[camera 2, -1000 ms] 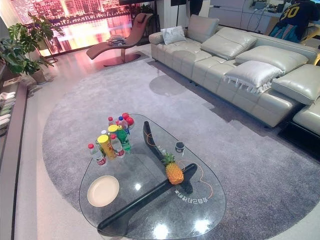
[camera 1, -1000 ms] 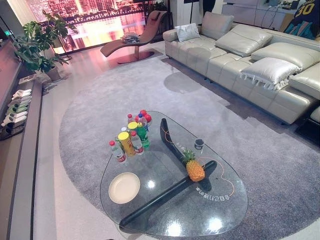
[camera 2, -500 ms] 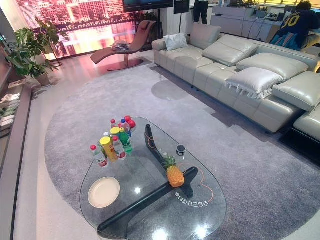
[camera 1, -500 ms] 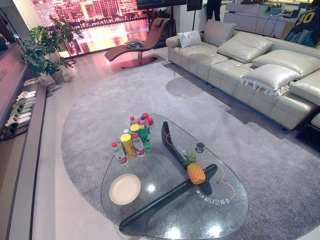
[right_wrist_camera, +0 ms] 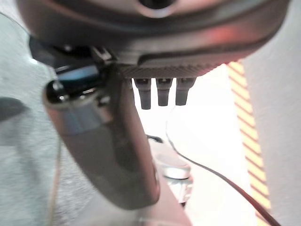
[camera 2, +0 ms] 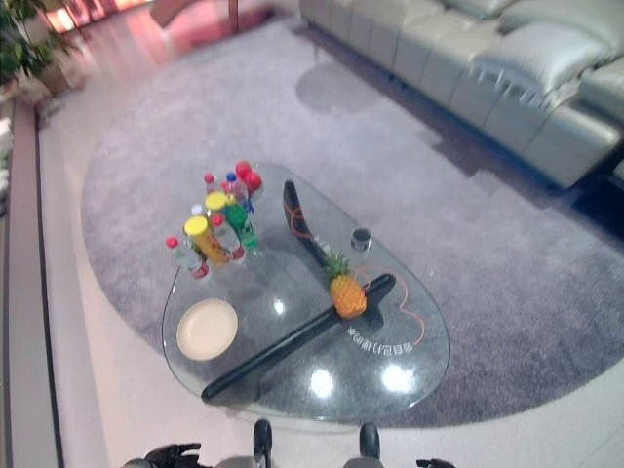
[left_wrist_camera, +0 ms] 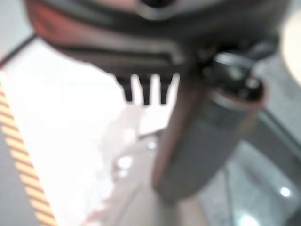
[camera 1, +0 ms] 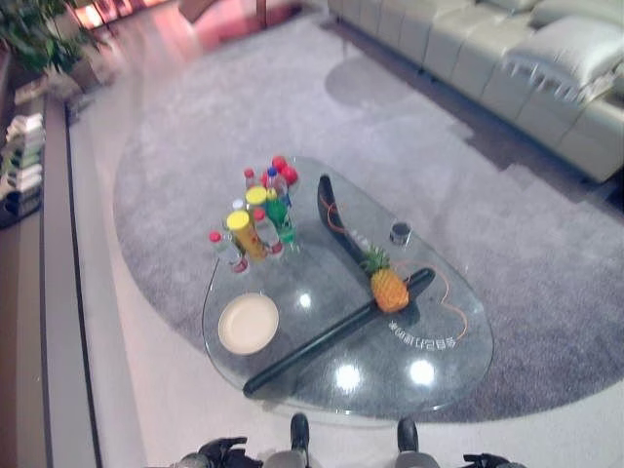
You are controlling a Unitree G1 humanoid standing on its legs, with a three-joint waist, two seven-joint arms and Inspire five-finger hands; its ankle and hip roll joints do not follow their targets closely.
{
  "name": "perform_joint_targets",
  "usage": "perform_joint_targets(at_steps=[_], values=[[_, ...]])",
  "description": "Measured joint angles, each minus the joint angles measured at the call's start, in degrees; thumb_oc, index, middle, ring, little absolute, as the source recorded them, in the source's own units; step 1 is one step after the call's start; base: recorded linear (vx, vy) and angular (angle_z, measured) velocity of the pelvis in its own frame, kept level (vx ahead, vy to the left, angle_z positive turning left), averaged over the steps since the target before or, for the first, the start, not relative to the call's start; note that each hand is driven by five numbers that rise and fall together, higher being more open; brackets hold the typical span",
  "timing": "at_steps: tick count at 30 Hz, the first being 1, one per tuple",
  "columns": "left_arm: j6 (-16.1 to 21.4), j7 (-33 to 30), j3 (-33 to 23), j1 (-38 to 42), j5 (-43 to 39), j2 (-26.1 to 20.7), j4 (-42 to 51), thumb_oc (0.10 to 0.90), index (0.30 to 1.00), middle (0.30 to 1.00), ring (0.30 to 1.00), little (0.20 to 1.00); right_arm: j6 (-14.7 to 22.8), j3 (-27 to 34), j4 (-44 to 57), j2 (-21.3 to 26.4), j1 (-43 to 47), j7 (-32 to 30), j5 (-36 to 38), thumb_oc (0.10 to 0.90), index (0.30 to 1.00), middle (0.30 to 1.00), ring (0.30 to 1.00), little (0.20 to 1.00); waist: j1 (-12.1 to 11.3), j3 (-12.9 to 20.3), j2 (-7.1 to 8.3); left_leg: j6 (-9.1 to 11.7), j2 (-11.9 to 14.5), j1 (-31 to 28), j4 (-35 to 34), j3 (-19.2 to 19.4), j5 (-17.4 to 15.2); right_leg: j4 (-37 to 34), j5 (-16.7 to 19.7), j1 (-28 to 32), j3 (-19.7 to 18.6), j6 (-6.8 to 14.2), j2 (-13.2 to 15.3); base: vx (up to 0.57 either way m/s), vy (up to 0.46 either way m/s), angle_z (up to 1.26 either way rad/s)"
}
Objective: Pick up the fruit to the plate
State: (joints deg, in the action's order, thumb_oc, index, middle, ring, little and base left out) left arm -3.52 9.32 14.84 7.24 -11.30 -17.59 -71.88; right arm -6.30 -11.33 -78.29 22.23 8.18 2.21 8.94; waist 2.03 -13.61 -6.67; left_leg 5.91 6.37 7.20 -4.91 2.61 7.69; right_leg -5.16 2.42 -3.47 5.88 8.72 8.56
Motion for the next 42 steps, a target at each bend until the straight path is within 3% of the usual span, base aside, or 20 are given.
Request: perform_joint_targets(at_steps=[9, 13, 18, 23, 28, 33, 42], values=[[0.49, 0.55, 0.02, 2.41, -2.31, -1.07, 1.31, 0.800, 0.900, 0.900, 0.900, 0.900, 0.11, -0.45, 0.84, 0.18, 3.28, 0.68, 0.18, 0.800, 0.900, 0.900, 0.900, 0.900, -0.10, -6.58, 0.44, -0.44, -0.65, 3.54, 0.00, 0.00, 0.61, -0.08, 0.61, -3.77, -0.20, 0.59, 0.56, -0.06, 0.009, -0.01], [0.21, 5.40, 3.00, 5.36, -2.93, -3.93, 2.05, 0.800, 0.900, 0.900, 0.900, 0.900, 0.28, -1.77, 1.14, 0.41, 6.23, 1.05, 0.49, 0.800, 0.900, 0.900, 0.900, 0.900, -0.15, -9.10, 1.06, -0.47, -0.74, 6.27, 0.04, 0.03, 1.11, 0.31, 1.29, -6.97, -0.30, 0.30, 0.58, -0.13, 0.012, -0.02], [0.99, 4.87, 2.14, 12.24, -11.06, -5.67, 2.46, 0.800, 0.900, 0.900, 0.900, 0.900, 4.06, -2.33, 2.87, 1.06, 11.33, -2.47, 3.58, 0.800, 0.900, 0.900, 0.900, 0.900, -0.14, -15.75, 1.82, -0.58, -0.93, 11.04, 2.25, 0.02, 1.70, 3.67, 1.42, -11.99, -0.80, 0.59, 0.85, -0.11, -0.027, 0.00], [6.22, 0.15, -0.56, 14.51, -21.98, -4.72, 9.02, 0.800, 0.900, 0.900, 0.900, 0.900, 11.28, -1.31, 7.78, 0.78, 13.35, -11.91, 6.51, 0.800, 0.900, 0.900, 0.900, 0.900, -0.19, -16.12, 2.51, -0.91, -1.27, 19.20, 6.95, -0.29, 1.63, 14.39, -2.65, -22.68, -1.56, 0.70, 1.50, -0.08, -0.033, 0.05], [10.59, -7.74, -2.43, 16.03, -26.14, -3.72, 10.56, 0.800, 0.900, 0.900, 0.900, 0.900, 16.06, -0.30, 10.49, 0.64, 15.04, -19.08, 6.89, 0.800, 0.900, 0.900, 0.900, 0.900, -0.32, -16.15, 2.55, -0.64, -1.67, 26.40, 11.33, -1.64, 1.65, 25.45, -6.27, -32.50, -2.21, -0.25, 1.99, -0.04, -0.026, 0.11], [12.31, -12.35, -2.45, 16.06, -26.14, -3.38, 9.40, 0.800, 0.900, 0.900, 0.900, 0.900, 18.13, -0.31, 11.32, 0.44, 16.83, -22.45, 6.87, 0.800, 0.900, 0.900, 0.900, 0.900, -0.34, -16.35, 3.02, 0.16, -1.53, 33.03, 17.30, -2.53, 0.24, 34.15, -9.38, -40.55, -3.27, -2.01, 1.82, 0.00, -0.021, 0.03], [13.20, -12.56, -2.21, 18.50, -26.17, -2.85, 8.77, 0.800, 0.900, 0.900, 0.900, 0.900, 19.45, -0.31, 11.24, 0.47, 19.05, -23.80, 6.91, 0.800, 0.900, 0.900, 0.900, 0.900, -0.15, -16.96, 4.22, 0.78, -1.08, 38.36, 20.67, -3.78, -0.31, 37.25, -9.46, -45.62, -3.36, -2.69, 1.04, 0.00, 0.000, 0.00]])
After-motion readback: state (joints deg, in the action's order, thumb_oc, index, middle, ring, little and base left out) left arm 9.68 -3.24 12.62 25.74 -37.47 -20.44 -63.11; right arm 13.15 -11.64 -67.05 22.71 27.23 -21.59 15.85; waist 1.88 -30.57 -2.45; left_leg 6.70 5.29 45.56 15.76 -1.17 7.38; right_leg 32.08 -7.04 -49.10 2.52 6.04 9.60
